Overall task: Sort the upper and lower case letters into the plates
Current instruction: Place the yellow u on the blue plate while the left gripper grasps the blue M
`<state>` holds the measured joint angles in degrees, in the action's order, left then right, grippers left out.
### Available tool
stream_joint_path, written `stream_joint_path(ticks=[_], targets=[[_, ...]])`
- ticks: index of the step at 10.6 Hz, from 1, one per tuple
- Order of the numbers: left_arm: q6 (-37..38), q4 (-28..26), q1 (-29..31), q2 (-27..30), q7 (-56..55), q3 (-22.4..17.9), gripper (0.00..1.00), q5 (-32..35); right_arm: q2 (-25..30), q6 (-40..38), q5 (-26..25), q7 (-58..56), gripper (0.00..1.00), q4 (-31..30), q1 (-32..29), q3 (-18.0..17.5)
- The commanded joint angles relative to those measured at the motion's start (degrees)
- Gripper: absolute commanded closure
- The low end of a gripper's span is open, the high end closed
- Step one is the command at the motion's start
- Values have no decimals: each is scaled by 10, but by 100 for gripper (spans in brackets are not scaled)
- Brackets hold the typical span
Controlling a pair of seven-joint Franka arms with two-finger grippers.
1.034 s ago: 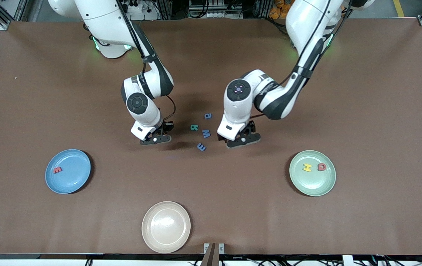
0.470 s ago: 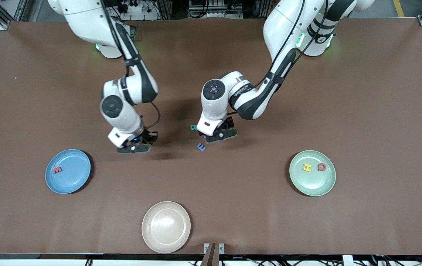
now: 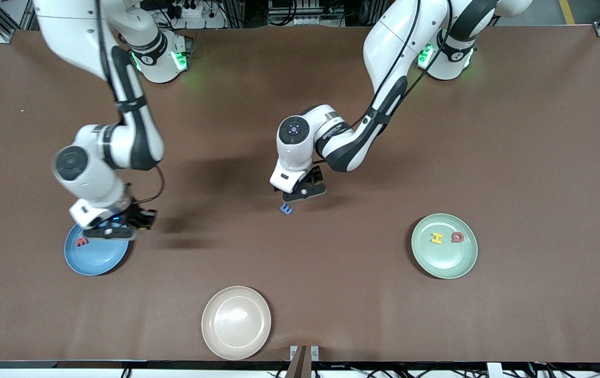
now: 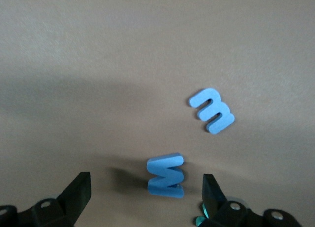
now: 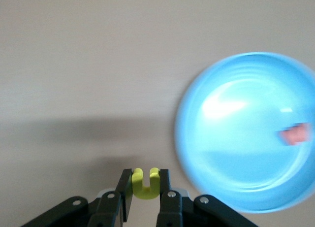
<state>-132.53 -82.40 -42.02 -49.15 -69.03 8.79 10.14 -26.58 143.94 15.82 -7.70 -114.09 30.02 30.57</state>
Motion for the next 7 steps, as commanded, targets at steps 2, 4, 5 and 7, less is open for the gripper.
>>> stream_joint_path(ticks=[2, 4, 5, 7], targets=[[3, 18, -16, -22, -3, -9, 0, -14, -57, 2, 5, -39, 100, 54, -79, -5], [3, 18, -16, -24, -1, -9, 11, -14, -68, 2, 13, -35, 2, 73, -105, -7], [3, 18, -16, -24, -1, -9, 28, -14, -71, 1, 13, -36, 0, 76, -106, -6], [4, 16, -15, -24, 1, -9, 90, -13, -71, -3, 13, -36, 0, 77, -103, -7]])
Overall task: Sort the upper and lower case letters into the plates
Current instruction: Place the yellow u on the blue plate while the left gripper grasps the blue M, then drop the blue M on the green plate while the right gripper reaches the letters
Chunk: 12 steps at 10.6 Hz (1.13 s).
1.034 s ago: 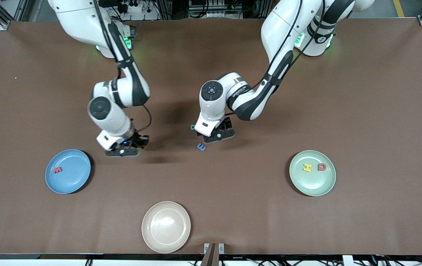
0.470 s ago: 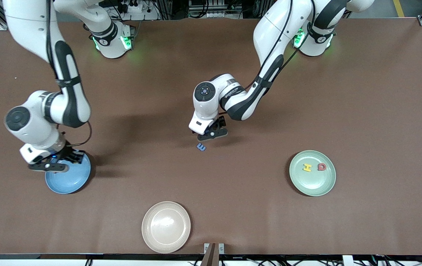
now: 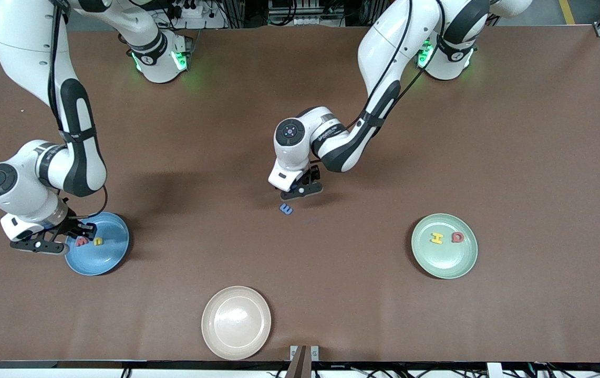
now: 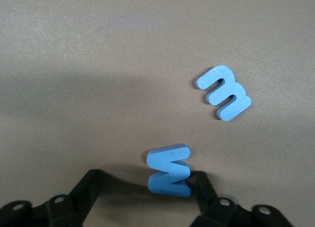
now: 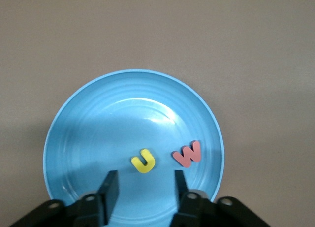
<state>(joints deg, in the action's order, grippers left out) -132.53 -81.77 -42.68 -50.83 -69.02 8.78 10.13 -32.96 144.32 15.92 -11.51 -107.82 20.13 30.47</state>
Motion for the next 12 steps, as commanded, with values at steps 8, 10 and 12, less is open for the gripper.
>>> stream_joint_path(ticks=[8, 10, 12], targets=[[62, -37, 103, 134, 19, -7, 100, -15, -4, -11, 13, 34, 0, 21, 17, -173], [63, -103, 168, 192, 99, -5, 100, -16, -7, -11, 12, 82, 0, 24, 86, -182], [65, -133, 243, 211, 165, 15, 100, -24, -12, -11, 7, 137, 0, 43, 170, -181]])
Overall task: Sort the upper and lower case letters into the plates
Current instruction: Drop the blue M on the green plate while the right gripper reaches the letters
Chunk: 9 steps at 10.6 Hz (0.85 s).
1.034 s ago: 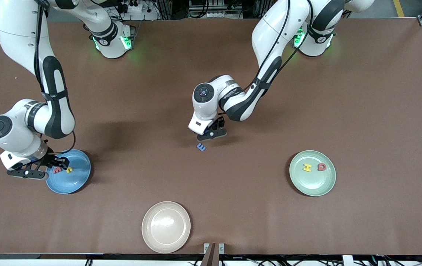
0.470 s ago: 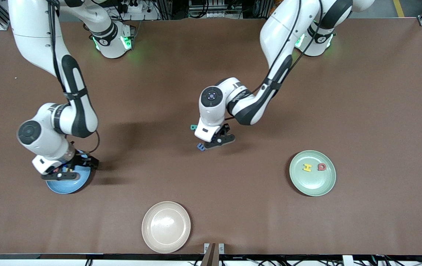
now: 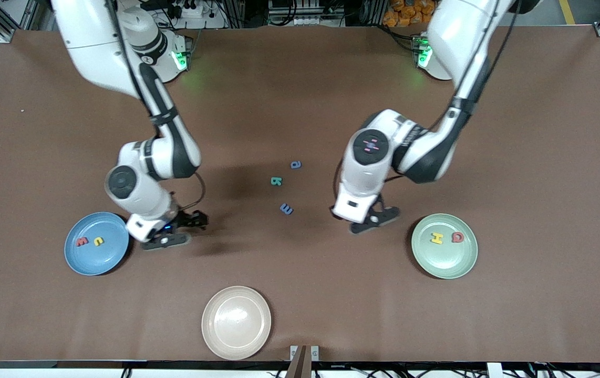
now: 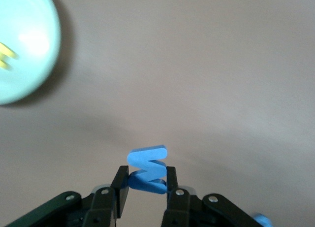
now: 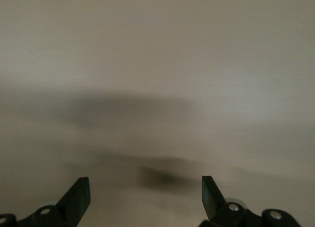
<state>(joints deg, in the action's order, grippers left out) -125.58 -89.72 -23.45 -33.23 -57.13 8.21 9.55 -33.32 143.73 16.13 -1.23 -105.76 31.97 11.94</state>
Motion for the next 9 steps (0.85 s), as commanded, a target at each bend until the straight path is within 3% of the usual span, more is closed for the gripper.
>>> stream_joint_path(ticks=[1, 4, 7, 9], targets=[[5, -60, 76, 42, 81, 23, 100, -18, -17, -6, 5, 34, 0, 39, 78, 5], [16, -62, 131, 31, 164, 20, 100, -18, -44, -42, 11, 90, 0, 83, 148, 4], [13, -55, 190, 5, 257, 14, 100, -15, -45, -43, 10, 236, 0, 68, 225, 5], [9, -52, 192, -9, 261, -5, 100, -9, -43, -42, 9, 250, 0, 36, 248, 5]])
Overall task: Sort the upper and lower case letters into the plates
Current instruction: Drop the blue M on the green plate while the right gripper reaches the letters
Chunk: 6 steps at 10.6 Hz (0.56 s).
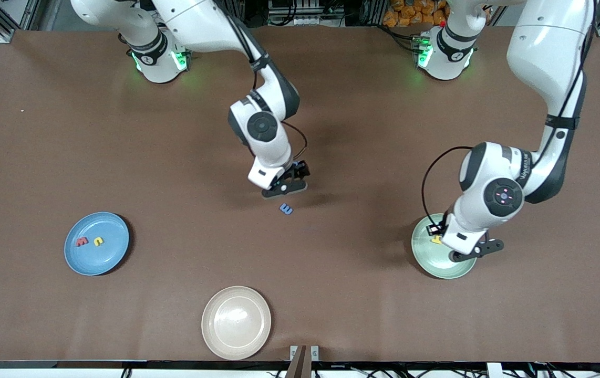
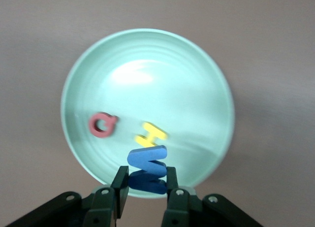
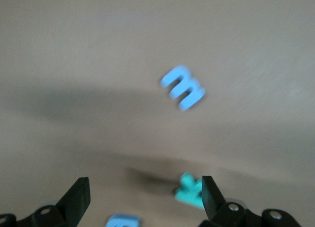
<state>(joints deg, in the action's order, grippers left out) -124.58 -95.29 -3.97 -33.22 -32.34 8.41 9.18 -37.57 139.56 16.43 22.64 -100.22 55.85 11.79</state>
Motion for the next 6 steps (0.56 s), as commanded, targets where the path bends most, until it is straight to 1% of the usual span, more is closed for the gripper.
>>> stream_joint_path(ticks=[1, 2, 3, 4, 6], targets=[[-1, 8, -2, -11, 16, -10, 73, -5, 4, 1, 6, 13, 0, -36, 23, 6], [-1, 8, -2, -11, 31, -23, 42, -5, 3, 3, 7, 14, 0, -40, 32, 6], [-1, 9, -2, -11, 39, -26, 6, -6, 3, 3, 6, 27, 0, -39, 33, 6], [-1, 11, -2, -11, 40, -26, 0, -6, 3, 0, 7, 33, 0, -39, 33, 6], [-1, 11, -4, -4, 39, -26, 0, -5, 2, 1, 7, 44, 0, -39, 37, 5]])
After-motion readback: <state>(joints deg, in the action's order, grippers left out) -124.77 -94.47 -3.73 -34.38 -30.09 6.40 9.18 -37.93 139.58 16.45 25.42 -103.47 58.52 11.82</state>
